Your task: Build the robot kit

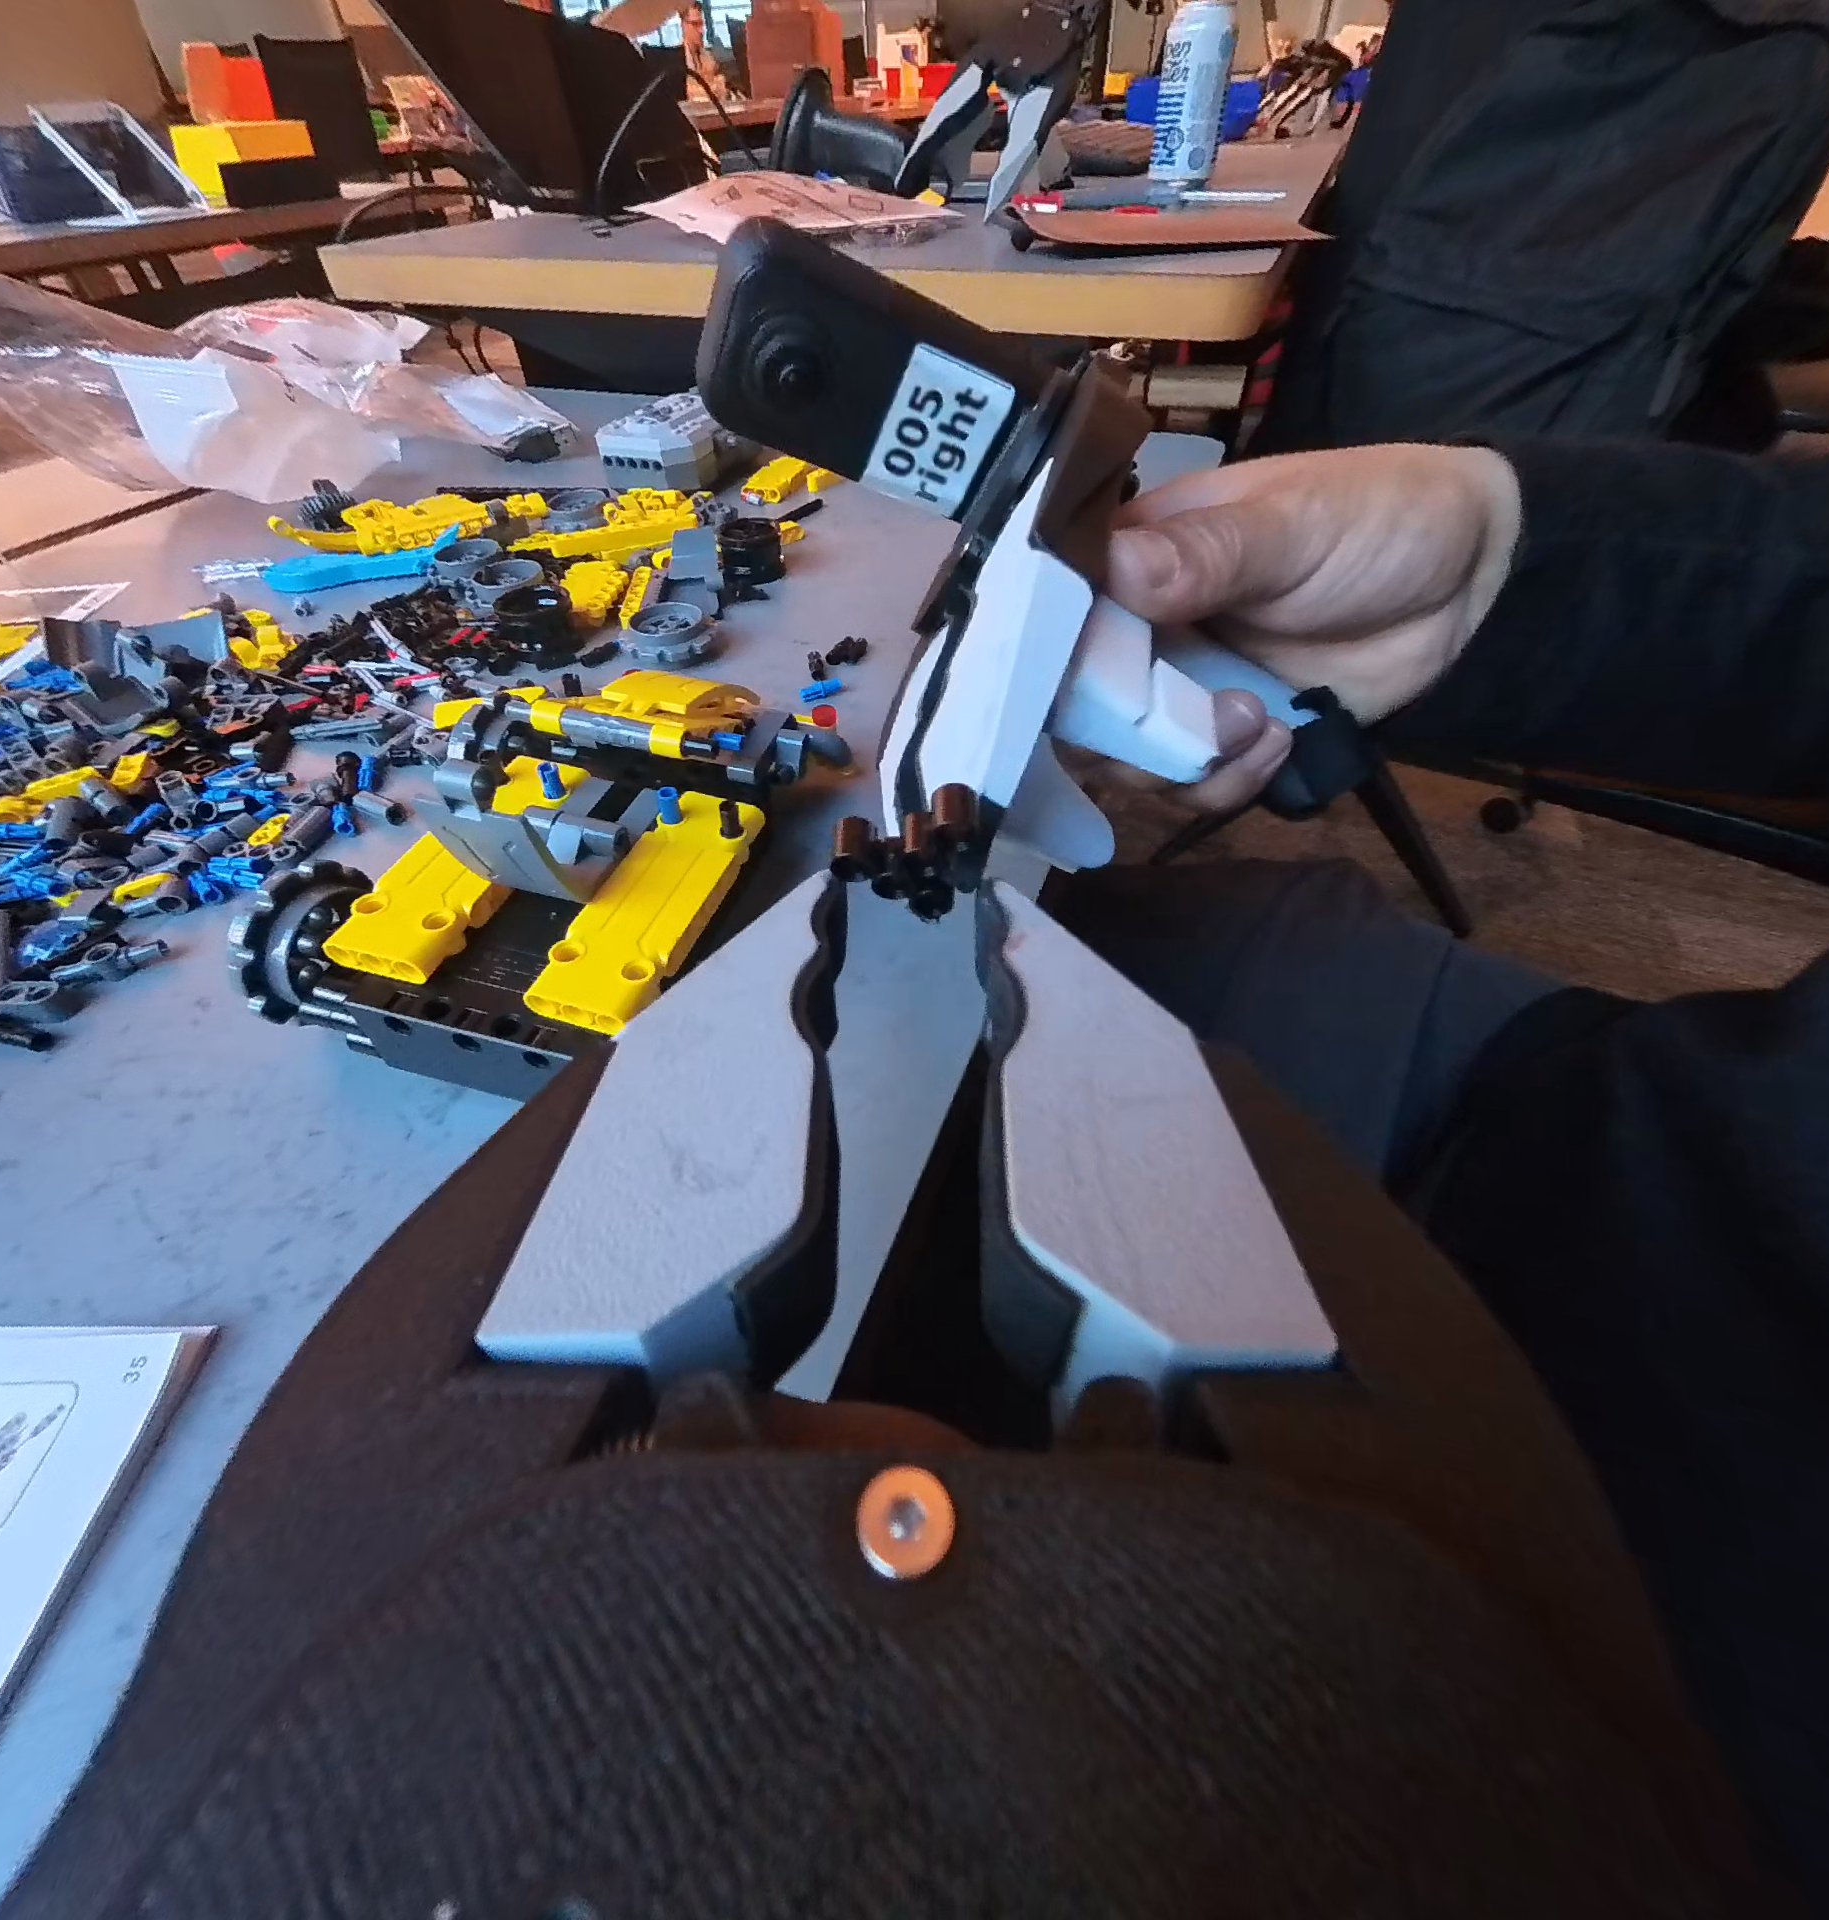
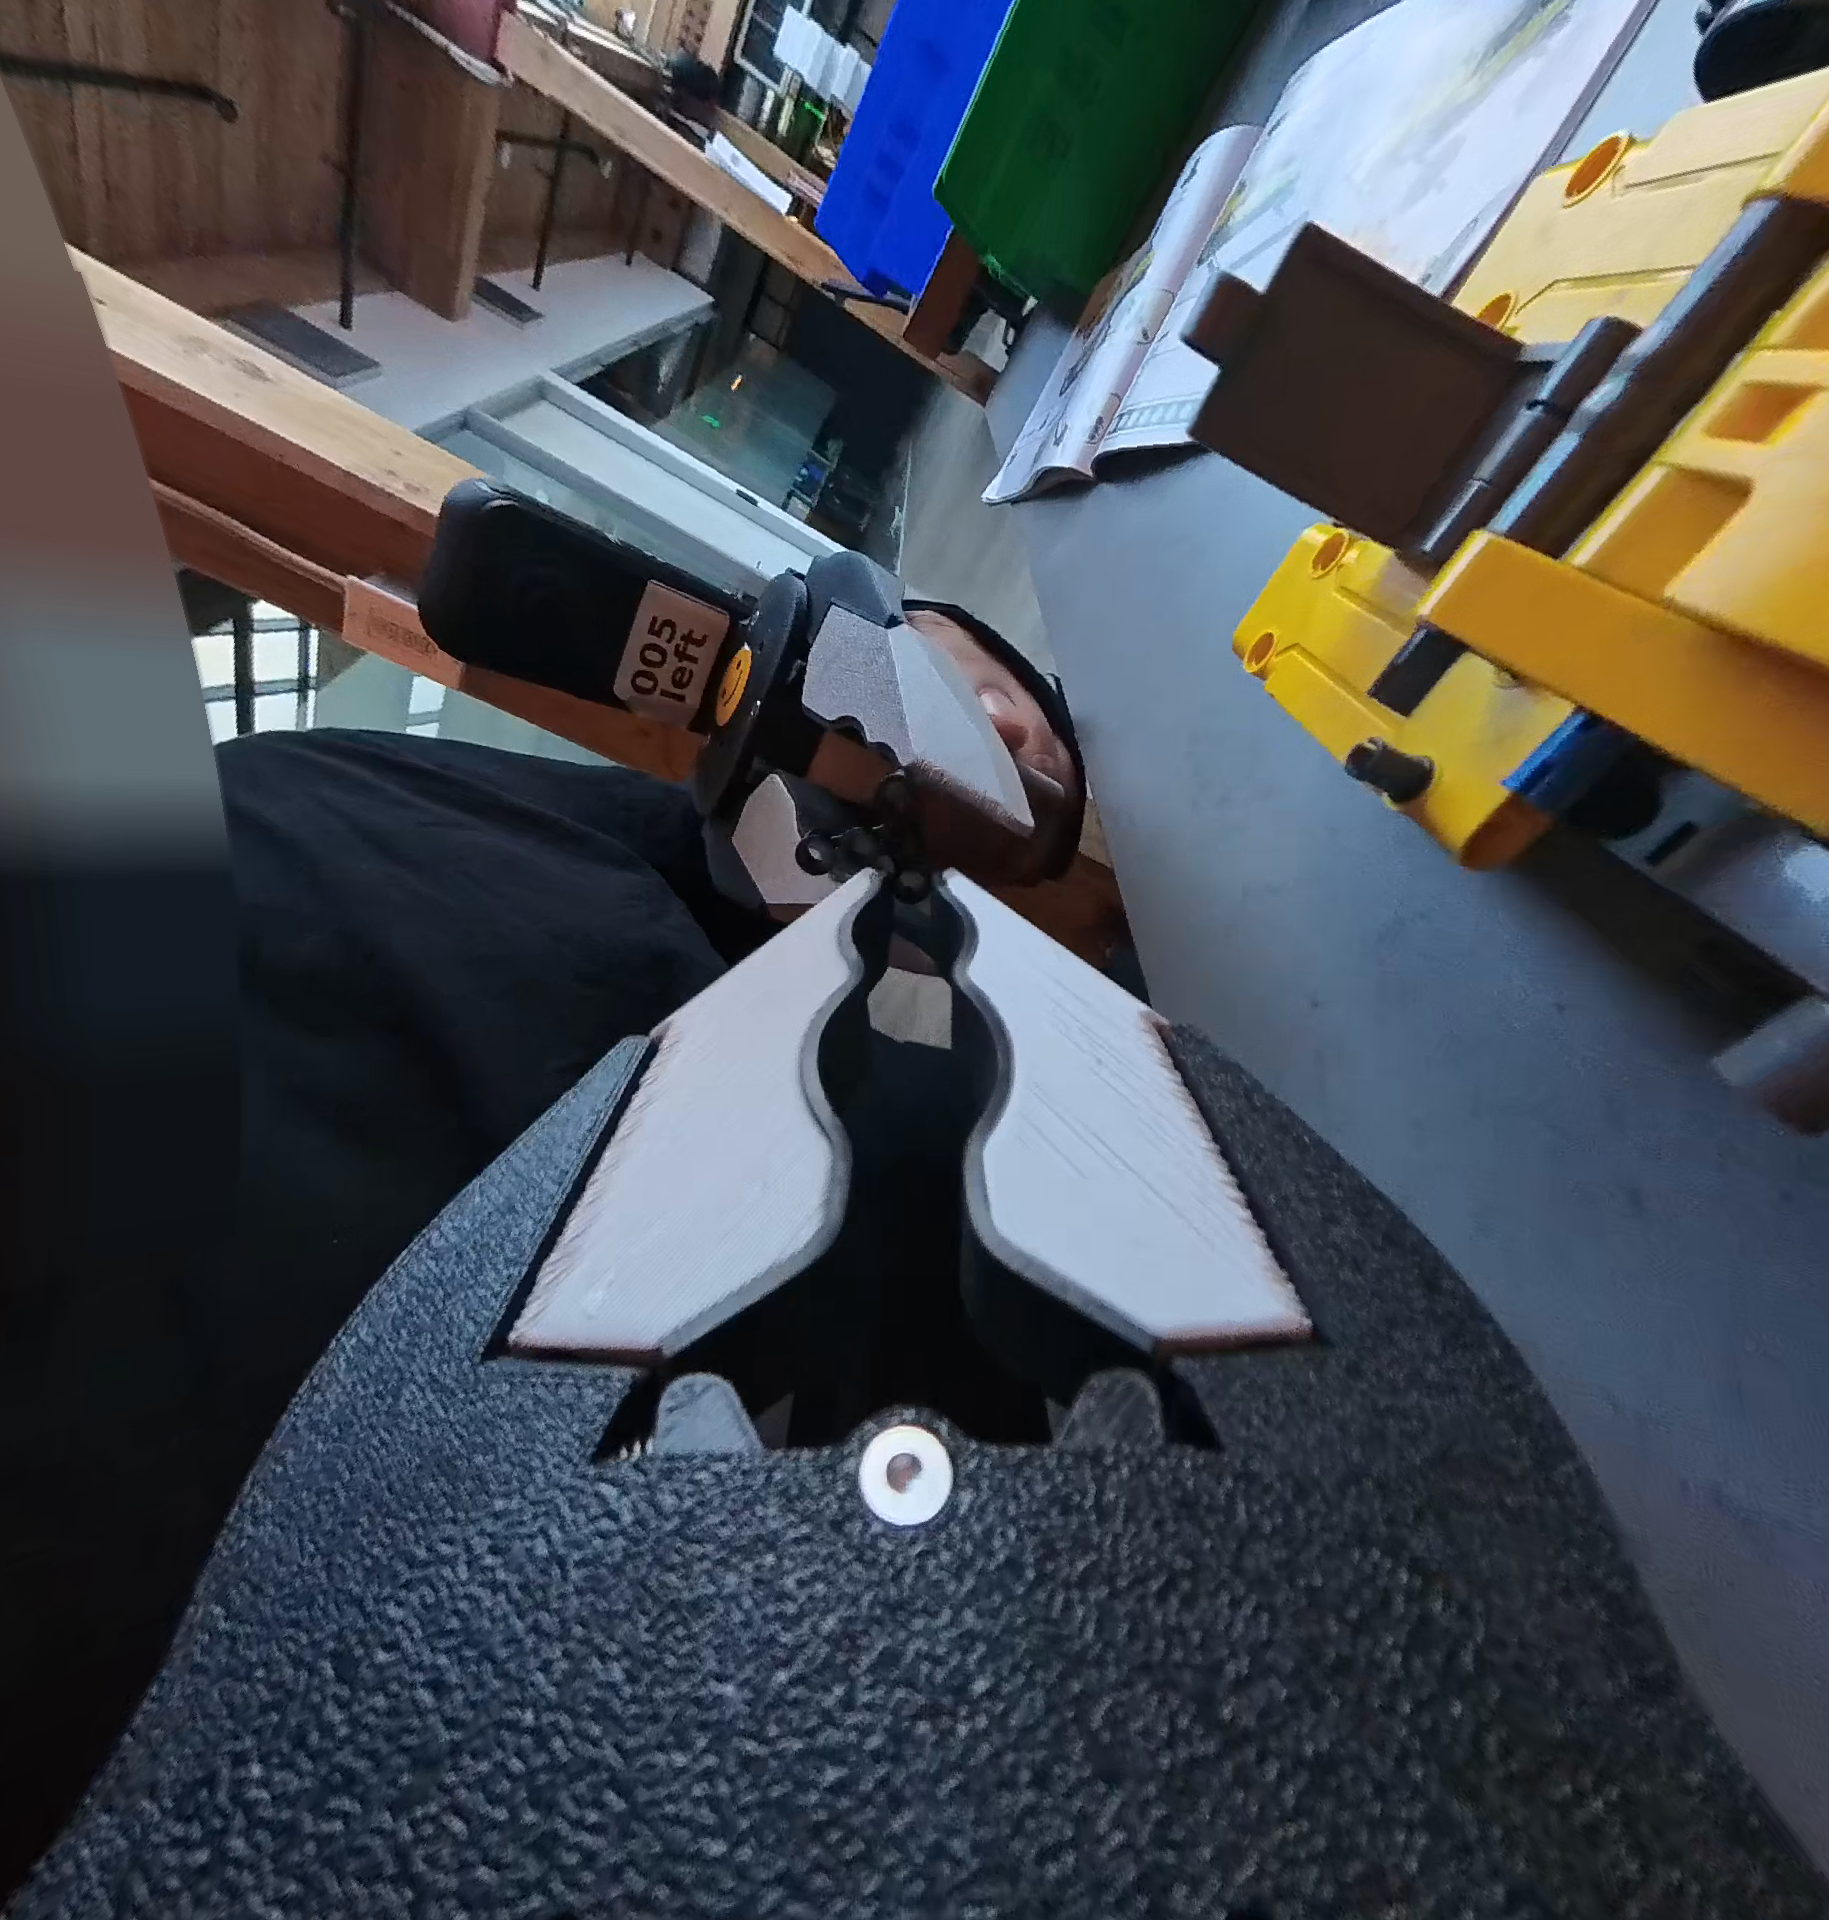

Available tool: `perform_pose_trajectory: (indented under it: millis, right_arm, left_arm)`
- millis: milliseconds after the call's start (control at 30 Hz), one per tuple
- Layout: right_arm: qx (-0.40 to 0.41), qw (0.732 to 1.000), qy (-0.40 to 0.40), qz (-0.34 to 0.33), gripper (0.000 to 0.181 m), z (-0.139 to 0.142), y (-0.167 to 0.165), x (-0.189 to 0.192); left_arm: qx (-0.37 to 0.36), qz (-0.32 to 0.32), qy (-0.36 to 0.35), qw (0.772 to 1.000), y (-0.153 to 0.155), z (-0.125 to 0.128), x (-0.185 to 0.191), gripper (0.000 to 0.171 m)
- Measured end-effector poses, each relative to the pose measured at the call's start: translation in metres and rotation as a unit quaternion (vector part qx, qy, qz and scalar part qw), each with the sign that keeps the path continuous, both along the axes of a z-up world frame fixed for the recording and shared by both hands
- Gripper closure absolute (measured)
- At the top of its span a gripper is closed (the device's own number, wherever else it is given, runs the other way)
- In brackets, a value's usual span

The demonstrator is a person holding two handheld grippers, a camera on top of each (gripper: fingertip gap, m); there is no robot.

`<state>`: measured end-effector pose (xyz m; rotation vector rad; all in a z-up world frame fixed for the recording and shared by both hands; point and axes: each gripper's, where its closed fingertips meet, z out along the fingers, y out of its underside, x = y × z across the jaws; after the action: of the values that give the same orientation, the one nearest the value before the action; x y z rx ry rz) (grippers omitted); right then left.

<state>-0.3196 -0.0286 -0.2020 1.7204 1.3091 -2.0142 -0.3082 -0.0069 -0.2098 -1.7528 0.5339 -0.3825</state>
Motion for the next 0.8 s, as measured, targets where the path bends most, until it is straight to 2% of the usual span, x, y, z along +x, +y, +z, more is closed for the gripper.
perform_pose_trajectory:
  millis: [100, 167, 233, 400, 567, 700, 800]
  right_arm:
    - [-0.008, 1.0, 0.002, -0.002, 0.174, 0.0, -0.001, 0.0]
    - [-0.008, 1.0, -0.004, -0.003, 0.174, -0.003, -0.001, 0.001]
    - [-0.015, 1.0, -0.003, 0.0, 0.174, -0.003, -0.002, 0.001]
    - [-0.029, 1.0, -0.005, 0.005, 0.174, -0.002, -0.003, 0.002]
    - [-0.001, 1.0, -0.005, 0.025, 0.174, -0.003, -0.007, 0.007]
    - [-0.029, 0.998, -0.004, 0.047, 0.174, 0.003, -0.012, 0.01]
    - [-0.036, 0.997, -0.008, 0.074, 0.174, 0.002, -0.019, 0.015]
  left_arm:
    - [0.006, 0.003, 0.006, 1.0, -0.001, 0.001, 0.0, 0.151]
    - [0.017, 0.01, 0.01, 1.0, 0.0, 0.003, -0.001, 0.142]
    - [0.024, 0.007, 0.014, 1.0, -0.001, 0.005, 0.001, 0.147]
    - [0.036, 0.005, 0.029, 0.999, -0.001, 0.006, 0.001, 0.148]
    - [0.037, -0.022, 0.03, 0.999, -0.006, 0.004, 0.006, 0.147]
    - [0.055, -0.035, 0.029, 0.997, -0.01, 0.01, 0.009, 0.148]
    - [0.074, -0.056, 0.054, 0.994, -0.016, 0.01, 0.014, 0.147]
